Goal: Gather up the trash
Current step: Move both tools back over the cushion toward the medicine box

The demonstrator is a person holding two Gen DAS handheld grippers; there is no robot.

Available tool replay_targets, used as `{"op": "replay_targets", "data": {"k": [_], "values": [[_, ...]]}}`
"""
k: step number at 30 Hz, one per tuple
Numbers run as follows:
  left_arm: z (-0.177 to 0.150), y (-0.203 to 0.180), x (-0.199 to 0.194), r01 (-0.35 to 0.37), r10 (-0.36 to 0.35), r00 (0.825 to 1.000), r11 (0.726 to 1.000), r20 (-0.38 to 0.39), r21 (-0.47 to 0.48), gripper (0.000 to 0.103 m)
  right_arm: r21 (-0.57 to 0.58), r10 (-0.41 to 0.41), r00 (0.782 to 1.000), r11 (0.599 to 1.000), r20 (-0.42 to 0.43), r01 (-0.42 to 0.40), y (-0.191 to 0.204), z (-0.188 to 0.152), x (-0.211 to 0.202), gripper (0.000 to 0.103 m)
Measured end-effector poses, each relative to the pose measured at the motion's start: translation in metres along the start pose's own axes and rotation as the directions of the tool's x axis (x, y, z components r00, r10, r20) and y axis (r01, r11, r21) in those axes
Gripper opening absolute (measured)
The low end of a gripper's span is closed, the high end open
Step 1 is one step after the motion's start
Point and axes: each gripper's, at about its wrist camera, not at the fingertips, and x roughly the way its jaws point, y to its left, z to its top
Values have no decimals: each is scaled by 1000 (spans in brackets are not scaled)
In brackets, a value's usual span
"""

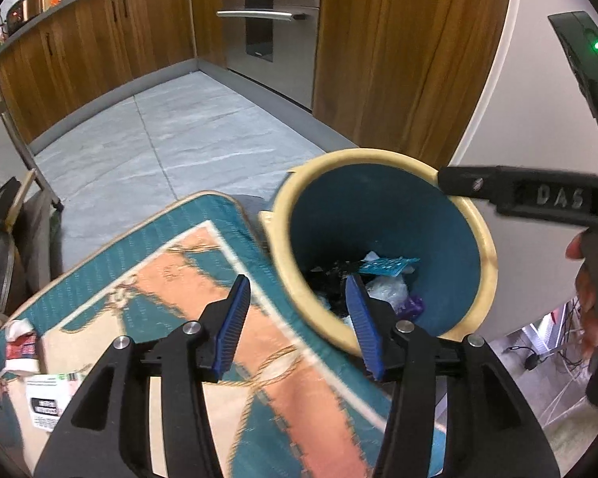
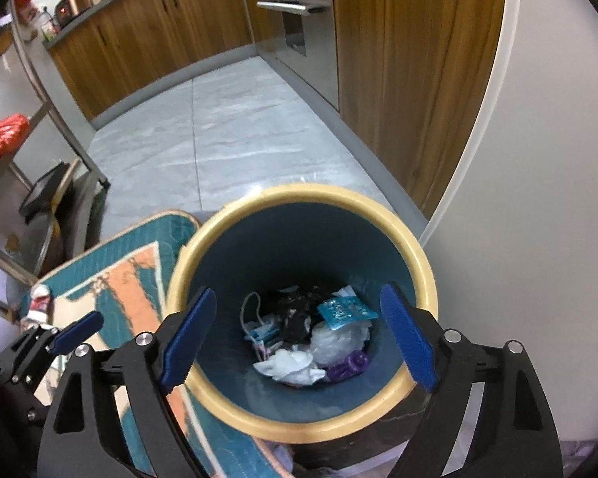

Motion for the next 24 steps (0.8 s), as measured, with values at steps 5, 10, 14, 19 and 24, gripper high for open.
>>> {"op": "replay_targets", "data": {"k": [5, 10, 14, 19, 24], "values": [[-9, 22, -21, -30, 30, 1000, 999, 4, -29, 60, 25, 15, 1000, 1000, 2, -15, 5, 1, -9, 91], [-21, 42, -43, -82, 83, 996, 996, 21, -36, 70, 31, 32, 999, 999, 16, -32, 23, 2, -16, 94], [-30, 60, -62, -120, 122, 992, 992, 45, -49, 80, 16, 51, 999, 999, 17, -52, 43, 0, -17, 95], [-40, 83, -82, -153, 158, 986, 985, 59, -80, 87, -21, 65, 998, 998, 6, -65, 71, -2, -15, 95], [-53, 112, -112, -187, 194, 980, 976, 51, -109, 89, -62, 102, 995, 993, -5, -103, 104, -3, -14, 96]]}}
